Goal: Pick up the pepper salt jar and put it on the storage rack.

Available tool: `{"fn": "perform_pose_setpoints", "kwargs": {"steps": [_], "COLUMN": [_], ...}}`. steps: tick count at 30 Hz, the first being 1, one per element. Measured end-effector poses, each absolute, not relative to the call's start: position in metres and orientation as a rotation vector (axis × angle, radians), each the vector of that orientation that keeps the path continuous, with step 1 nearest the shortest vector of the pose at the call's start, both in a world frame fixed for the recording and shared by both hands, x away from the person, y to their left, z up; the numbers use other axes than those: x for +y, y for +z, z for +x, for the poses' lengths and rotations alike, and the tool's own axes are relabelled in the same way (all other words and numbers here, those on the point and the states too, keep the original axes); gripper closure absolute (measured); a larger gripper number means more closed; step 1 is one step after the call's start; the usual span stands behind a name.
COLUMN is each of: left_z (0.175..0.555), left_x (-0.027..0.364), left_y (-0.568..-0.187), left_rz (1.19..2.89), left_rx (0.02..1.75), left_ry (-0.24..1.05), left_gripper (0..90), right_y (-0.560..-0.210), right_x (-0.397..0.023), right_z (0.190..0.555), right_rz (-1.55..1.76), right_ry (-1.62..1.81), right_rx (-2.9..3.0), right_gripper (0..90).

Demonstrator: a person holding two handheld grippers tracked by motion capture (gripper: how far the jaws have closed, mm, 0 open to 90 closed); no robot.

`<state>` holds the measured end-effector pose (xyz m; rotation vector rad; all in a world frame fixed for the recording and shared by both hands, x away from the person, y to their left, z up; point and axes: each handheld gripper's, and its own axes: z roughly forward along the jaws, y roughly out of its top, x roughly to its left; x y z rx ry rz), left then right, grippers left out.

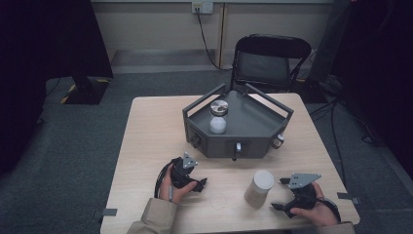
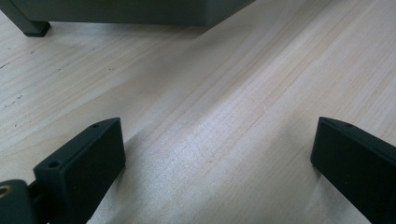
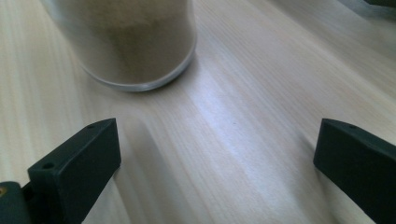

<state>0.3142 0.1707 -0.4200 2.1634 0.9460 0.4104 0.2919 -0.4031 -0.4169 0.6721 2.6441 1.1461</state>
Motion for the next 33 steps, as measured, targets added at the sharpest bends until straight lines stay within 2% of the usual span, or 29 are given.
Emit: {"fn": "perform_pose_setpoints", "kwargs": {"steps": [33], "left_z": [0.314], "left_x": [0.170], "left_y": [-0.420], "left_rz": [2.163], "left_rx": [0.947], "left_ry": [0.412], "left_gripper": [2.4], "right_y": [-0.390], "right_x": [-0.385], "right_z": [0.296], "right_rz": [0.581], "right_ry": [1.388], "right_rx": [2.634], "right_gripper": [0.7]}}
